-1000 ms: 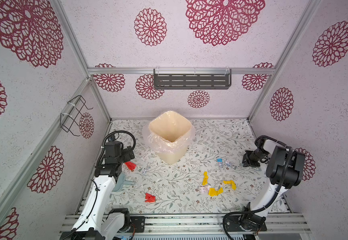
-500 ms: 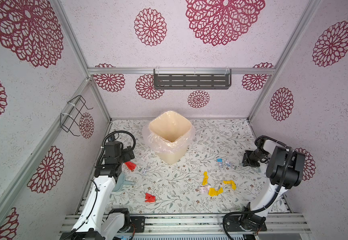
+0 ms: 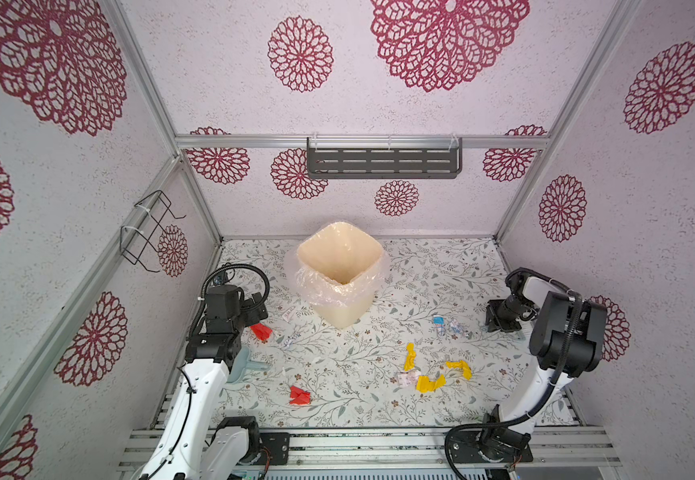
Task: Sweep away the paper scraps from the table
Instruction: 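Lift the teal brush with the right gripper toward the bin while the left arm rises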
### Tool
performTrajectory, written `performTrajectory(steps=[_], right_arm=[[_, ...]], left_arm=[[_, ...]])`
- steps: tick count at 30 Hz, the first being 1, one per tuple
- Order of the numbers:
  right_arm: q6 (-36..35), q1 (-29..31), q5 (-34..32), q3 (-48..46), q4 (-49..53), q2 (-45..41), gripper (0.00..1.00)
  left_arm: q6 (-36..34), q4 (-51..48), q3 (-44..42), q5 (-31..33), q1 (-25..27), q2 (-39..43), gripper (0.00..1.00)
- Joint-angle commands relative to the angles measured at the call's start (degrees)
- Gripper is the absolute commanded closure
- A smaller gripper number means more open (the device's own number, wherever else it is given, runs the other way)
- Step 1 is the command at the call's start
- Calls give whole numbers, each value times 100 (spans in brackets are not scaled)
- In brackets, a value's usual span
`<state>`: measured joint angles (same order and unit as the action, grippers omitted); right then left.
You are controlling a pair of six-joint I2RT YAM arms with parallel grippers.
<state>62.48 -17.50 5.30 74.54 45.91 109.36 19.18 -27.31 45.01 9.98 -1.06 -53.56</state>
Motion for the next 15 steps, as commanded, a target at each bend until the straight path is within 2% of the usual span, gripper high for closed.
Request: performTrajectory(steps=[1, 9, 15], right_arm=[[-341, 125, -429, 248, 347, -418, 86], [-677, 401, -770, 428, 480, -686, 87], [-1060, 868, -1193, 755, 704, -888, 88]], left_arm=[[44, -209, 236, 72, 61, 215, 3], [29, -458, 724, 126, 255, 228, 3], [-23, -622, 1183, 308, 574, 82, 3]])
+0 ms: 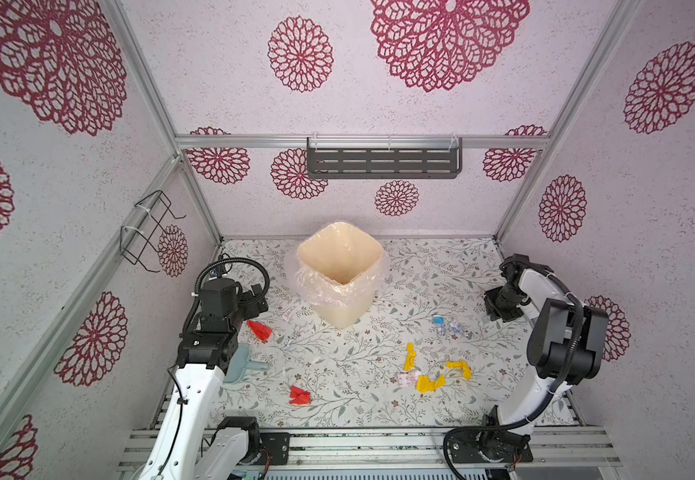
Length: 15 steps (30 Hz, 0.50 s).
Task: Sweep away the paper scraps from the table
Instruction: 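Lift the teal brush with the right gripper toward the bin while the left arm rises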
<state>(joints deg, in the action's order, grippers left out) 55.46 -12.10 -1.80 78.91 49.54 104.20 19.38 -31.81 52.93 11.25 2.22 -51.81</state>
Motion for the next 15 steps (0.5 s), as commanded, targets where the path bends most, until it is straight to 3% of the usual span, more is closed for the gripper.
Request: performTrajectory(steps=[1, 8, 15], right_arm=[[-399, 411, -552, 370, 382, -400, 88], [-1065, 1313, -1066, 1173, 690, -688, 88], [-1770, 2050, -1152, 1986, 923, -758, 89]], left_arm=[[-52, -211, 493, 212, 308, -135, 3], [-149, -649, 1628, 329, 840, -871, 3], [-253, -1093, 2856, -71, 1114, -1646, 3]])
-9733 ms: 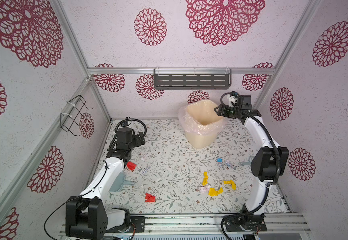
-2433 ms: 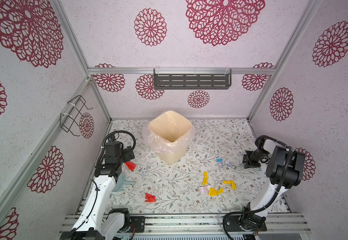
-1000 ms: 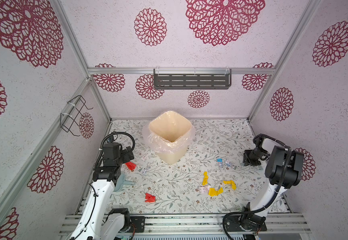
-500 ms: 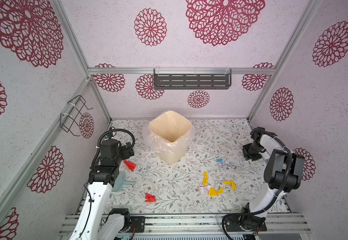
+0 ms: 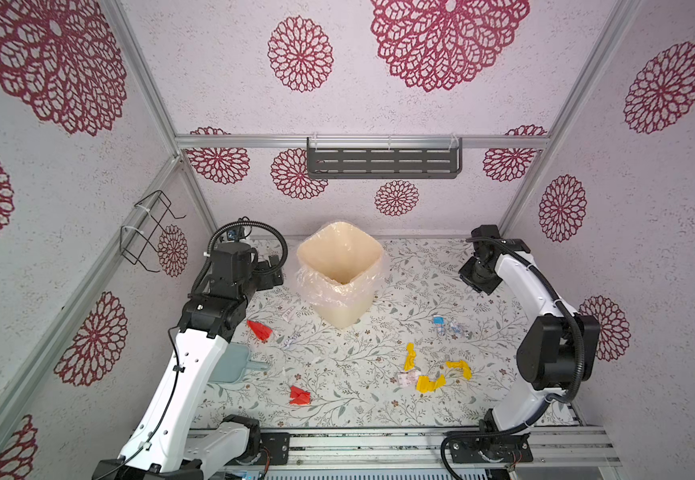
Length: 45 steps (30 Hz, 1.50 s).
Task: Sweep away the paper scraps from the table
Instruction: 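Lift the teal brush with the right gripper toward the bin while the left arm rises, then bring the teal brush over the bin while the left gripper approaches it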
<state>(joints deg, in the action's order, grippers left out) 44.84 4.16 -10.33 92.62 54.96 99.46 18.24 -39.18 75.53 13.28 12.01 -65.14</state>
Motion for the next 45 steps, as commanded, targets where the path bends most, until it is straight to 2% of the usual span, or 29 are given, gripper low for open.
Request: performTrajectory(steps=[1, 4, 8, 13, 16, 19, 24, 27, 28, 29, 31, 38, 41, 45], right_arm=[[-844, 573, -319, 775, 444, -255, 89], [-1397, 1117, -333, 1510, 676, -110, 89], [-1686, 1436, -254, 2010, 756, -48, 89], [-2939, 2365, 224, 3249, 923, 93, 87], [-3160, 2501, 309, 3404, 930, 82, 87], [-3275, 2663, 729, 3302, 747, -67, 88], [-3671, 3256, 651, 3314, 654, -224, 88], [-3852, 3456, 595, 3331, 635, -276, 87], [-3972, 3705, 451, 3375, 641, -322, 86], [-4030, 3940, 282, 3422, 676, -338, 85], [-4130, 4312, 76, 3616, 700, -219, 84], [-4026, 4443, -4, 3703, 596, -93, 83], [-3983, 4430, -244, 3707, 503, -140, 83], [-3915, 4314, -322, 3705, 464, -217, 84]], left_arm=[[-159, -438, 793, -353, 159, -451, 3], [-200, -579, 1116, -484, 244, -666, 3], [-252, -716, 1499, -655, 366, -930, 3], [-261, -813, 2080, -1196, 528, -1311, 3], [-259, -947, 2599, -1468, 599, -1756, 3], [-282, -1275, 3200, -1852, 724, -2232, 3], [-329, -1680, 3992, -2504, 954, -2877, 3], [-362, -1763, 4250, -2641, 1046, -3030, 3], [-378, -1766, 4333, -2848, 1078, -3053, 3], [-349, -1623, 4324, -3127, 1080, -3036, 3], [194, -589, 3765, -4796, 1099, -2826, 0], [545, 156, 3137, -4960, 1125, -2583, 4], [591, 231, 2951, -4828, 1121, -2415, 5], [455, 126, 2646, -4352, 1081, -2126, 5]])
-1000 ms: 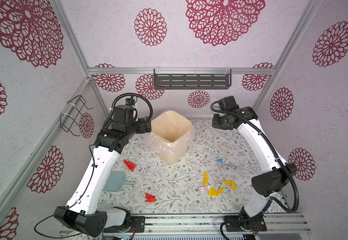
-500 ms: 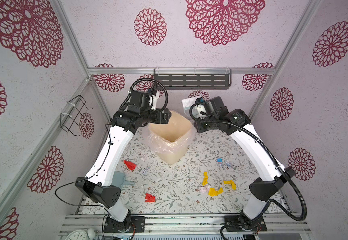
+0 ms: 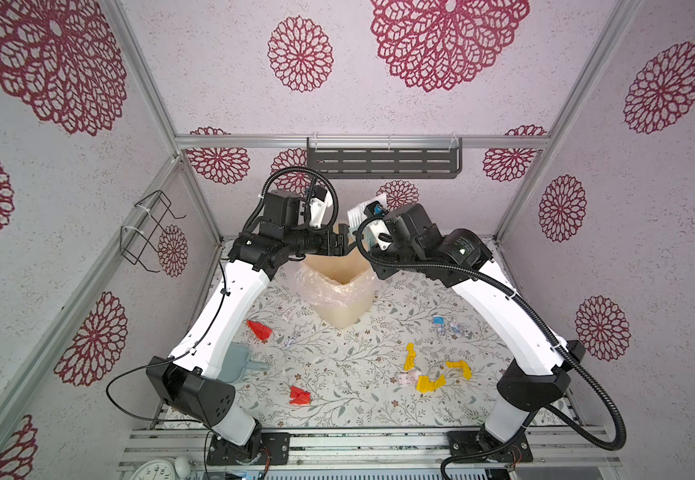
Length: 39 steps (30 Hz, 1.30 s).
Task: Sweep away the paper scraps from the table
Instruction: 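Bring the teal brush over the bin while the left gripper approaches it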
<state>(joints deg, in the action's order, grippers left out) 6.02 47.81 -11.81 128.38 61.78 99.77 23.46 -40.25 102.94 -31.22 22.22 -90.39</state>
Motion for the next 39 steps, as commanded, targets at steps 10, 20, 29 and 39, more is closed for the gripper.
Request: performTrajectory(steps=[10, 20, 29, 39], right_arm=[[190, -298, 48, 157, -116, -150, 83], [283, -240, 476, 144, -144, -2, 83], [303, -189, 570, 144, -184, 25, 83], [255, -124, 680, 135, -155, 92, 83]], left_arm=[[61, 1163, -1192, -96, -158, 1145, 6], [206, 1672, -899, -452, -15, 894, 13], [385, 1908, -723, -556, 164, 560, 33], [666, 2180, -604, -705, 309, 287, 66]])
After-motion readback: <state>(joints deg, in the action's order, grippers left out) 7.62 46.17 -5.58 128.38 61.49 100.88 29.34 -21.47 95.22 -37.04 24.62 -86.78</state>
